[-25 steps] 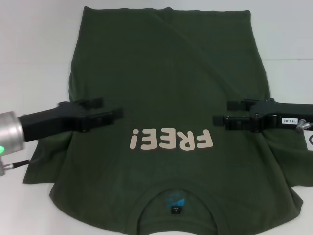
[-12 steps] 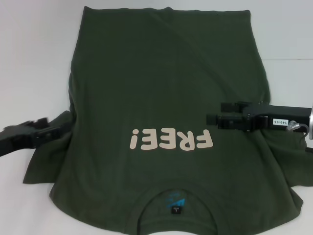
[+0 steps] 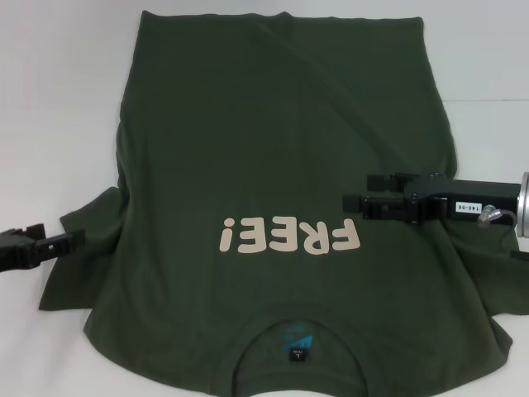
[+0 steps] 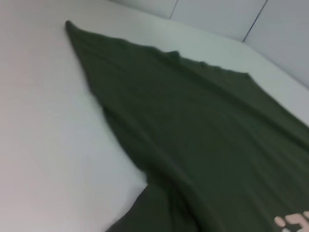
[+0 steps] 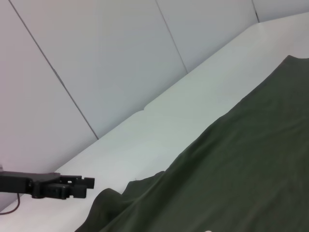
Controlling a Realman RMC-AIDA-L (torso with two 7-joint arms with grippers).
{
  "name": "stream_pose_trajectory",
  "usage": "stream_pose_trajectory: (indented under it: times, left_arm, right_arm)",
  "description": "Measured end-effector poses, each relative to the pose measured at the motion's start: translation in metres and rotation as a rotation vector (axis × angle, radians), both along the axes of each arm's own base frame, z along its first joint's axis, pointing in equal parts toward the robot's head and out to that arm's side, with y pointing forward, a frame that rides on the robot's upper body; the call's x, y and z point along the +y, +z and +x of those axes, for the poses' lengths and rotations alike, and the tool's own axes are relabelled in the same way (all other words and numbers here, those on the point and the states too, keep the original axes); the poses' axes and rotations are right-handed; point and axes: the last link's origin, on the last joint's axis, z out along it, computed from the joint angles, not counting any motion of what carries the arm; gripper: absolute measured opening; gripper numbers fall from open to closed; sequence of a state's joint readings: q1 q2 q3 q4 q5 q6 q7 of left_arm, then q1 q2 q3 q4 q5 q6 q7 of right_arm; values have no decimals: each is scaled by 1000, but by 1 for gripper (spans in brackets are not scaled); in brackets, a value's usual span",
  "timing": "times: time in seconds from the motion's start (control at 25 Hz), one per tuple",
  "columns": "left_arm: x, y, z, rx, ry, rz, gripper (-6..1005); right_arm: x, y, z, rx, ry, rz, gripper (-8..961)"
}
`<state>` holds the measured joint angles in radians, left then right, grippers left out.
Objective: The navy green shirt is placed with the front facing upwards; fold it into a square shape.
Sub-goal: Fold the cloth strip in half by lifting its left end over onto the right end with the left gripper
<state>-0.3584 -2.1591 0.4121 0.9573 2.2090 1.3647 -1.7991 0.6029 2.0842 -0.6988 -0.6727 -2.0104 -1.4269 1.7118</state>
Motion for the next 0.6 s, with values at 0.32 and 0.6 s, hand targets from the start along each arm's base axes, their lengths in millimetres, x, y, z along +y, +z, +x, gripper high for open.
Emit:
stream_pose_trajectory:
  times: [0.32,0.6]
  left_arm:
    - [0,-3,-7,36,43,-19,887]
    - [-5,-10,-14,58,69,-51,886]
  right_arm:
    - [-1,0,0,2,0,-3,895]
    - [-1,0,0,2,0,-2,895]
